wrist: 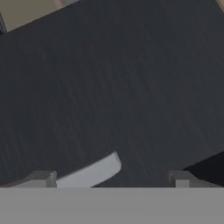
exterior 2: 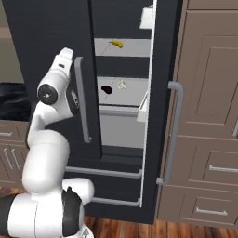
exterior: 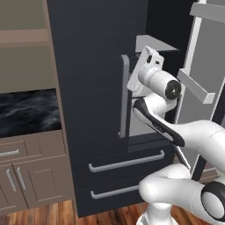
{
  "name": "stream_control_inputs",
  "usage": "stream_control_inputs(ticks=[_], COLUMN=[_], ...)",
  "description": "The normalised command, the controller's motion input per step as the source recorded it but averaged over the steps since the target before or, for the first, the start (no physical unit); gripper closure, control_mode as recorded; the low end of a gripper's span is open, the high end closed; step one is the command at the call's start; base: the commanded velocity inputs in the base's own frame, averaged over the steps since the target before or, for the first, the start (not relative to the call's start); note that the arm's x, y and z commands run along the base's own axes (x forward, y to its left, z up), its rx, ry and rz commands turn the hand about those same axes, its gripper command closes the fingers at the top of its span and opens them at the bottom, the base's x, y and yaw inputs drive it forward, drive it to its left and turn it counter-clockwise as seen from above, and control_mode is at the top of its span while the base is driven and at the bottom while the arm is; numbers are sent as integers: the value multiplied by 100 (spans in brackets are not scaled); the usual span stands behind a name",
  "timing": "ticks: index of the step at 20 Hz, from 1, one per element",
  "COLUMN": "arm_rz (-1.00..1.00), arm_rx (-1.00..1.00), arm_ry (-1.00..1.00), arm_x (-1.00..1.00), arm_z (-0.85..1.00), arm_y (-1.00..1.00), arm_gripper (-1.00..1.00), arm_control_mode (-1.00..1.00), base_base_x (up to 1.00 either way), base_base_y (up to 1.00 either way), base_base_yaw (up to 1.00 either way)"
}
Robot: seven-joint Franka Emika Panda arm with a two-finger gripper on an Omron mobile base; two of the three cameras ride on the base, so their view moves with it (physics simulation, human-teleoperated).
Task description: Place the eggplant in the correct fridge rack based on whether it is a fruit or vegetable. Finally, close the fridge door.
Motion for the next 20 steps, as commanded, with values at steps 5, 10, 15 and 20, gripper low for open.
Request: stream_control_inputs(ticks=[5,10,15,20], arm_rz=[10,4,4,2], arm_rx=[0,11,18,12], arm_ry=[0,0,0,0], arm_x=[-86,-100,-100,-71], arm_z=[57,37,17,-4], arm_y=[-63,-71,-82,-91], arm_gripper=[-100,-100,-100,-100], arm_control_mode=[-100,-100,-100,-100], base_base_x=[0,0,0,0], base_base_y=[0,0,0,0], base_base_yaw=[0,0,0,0])
